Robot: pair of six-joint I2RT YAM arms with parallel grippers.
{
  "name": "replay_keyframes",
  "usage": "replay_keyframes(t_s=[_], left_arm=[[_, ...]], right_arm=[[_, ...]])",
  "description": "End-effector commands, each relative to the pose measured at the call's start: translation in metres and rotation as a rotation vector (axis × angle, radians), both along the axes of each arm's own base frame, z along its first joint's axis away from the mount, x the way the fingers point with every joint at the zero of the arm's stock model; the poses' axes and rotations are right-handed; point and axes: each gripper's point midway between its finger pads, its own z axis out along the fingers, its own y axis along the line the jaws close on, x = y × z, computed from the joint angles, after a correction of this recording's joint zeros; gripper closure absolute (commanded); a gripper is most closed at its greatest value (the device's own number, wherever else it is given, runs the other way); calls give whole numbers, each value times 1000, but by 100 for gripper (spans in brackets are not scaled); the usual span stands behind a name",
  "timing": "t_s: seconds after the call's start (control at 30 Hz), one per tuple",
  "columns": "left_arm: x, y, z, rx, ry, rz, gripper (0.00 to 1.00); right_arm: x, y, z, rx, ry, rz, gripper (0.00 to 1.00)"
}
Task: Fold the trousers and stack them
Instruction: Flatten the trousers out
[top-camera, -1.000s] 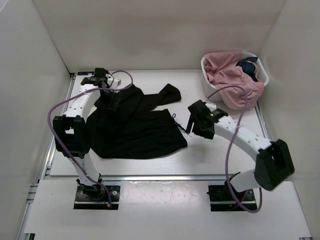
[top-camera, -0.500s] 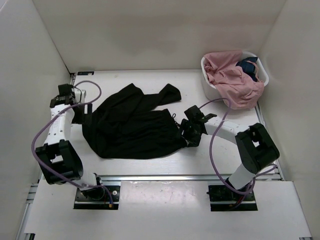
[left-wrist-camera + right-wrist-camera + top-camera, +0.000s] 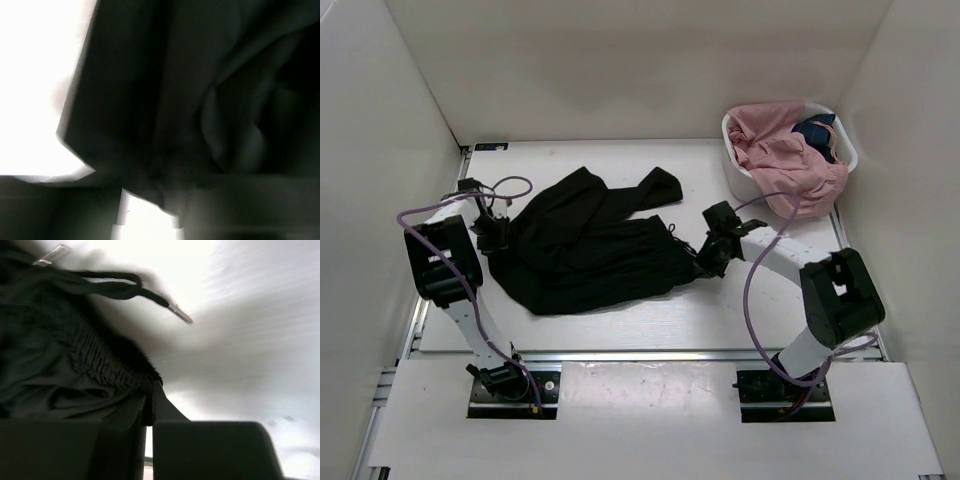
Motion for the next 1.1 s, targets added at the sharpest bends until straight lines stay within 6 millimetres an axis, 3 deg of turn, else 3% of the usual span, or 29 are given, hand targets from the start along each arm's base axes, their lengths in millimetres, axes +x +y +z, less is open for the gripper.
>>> replay_keyframes(t_s=[0.0,0.03,0.1,0.13,0.17,0.2,0.23,0.27,0.33,0.4,0.5,0.57,0.67,0.73,0.77,0.8,0.83,0.87,0.93,0.97,1.0,1.07], left_arm=[[16,2,2,-14,-35,1,81],[19,3,13,-5,-66,1,86],[25,11,40,26,-138,14,86],[32,24,76,88,-223,24,86],[34,29,94,124,-261,22,86],[28,40,109,180,-265,11,86],[32,45,135,221,-307,-2,86],[26,48,154,255,-327,-15,86],[7,55,172,317,-282,-37,86],[-9,59,191,375,-285,-39,86],[-40,65,198,453,-242,-31,86],[-55,63,192,457,-214,-43,86],[-90,48,158,401,-112,-80,86],[-122,22,132,271,-3,-125,86],[-131,-4,123,138,-1,-219,80],[-154,-17,106,69,64,-242,74],[-165,-21,98,69,89,-265,64],[-173,-22,92,67,102,-296,62],[-172,-12,97,119,82,-313,55],[-164,-7,104,135,50,-299,31],[-143,1,116,177,-16,-283,21],[-123,4,124,176,-59,-261,15]], right_arm=[[34,-37,56,-74,-160,-60,100],[33,-47,74,-69,-184,-79,100],[45,-77,101,-84,-243,-145,100],[46,-89,119,-87,-285,-171,100],[42,-101,127,-100,-280,-186,100],[47,-115,149,-104,-335,-204,100],[46,-120,158,-110,-351,-205,100],[39,-125,164,-121,-340,-200,100],[36,-136,186,-171,-380,-208,100],[23,-145,195,-191,-366,-216,100],[15,-154,212,-187,-400,-250,100],[14,-157,214,-187,-408,-260,100],[1,-158,199,-178,-345,-248,100],[-4,-157,200,-171,-339,-243,100],[-8,-164,204,-188,-353,-264,100],[-8,-167,203,-209,-357,-260,100],[-15,-174,202,-233,-343,-267,100],[-18,-182,200,-261,-327,-282,100],[-31,-206,196,-354,-279,-306,100],[-35,-215,195,-383,-263,-322,100],[-37,-220,191,-398,-250,-314,100],[-41,-230,188,-407,-255,-351,100]])
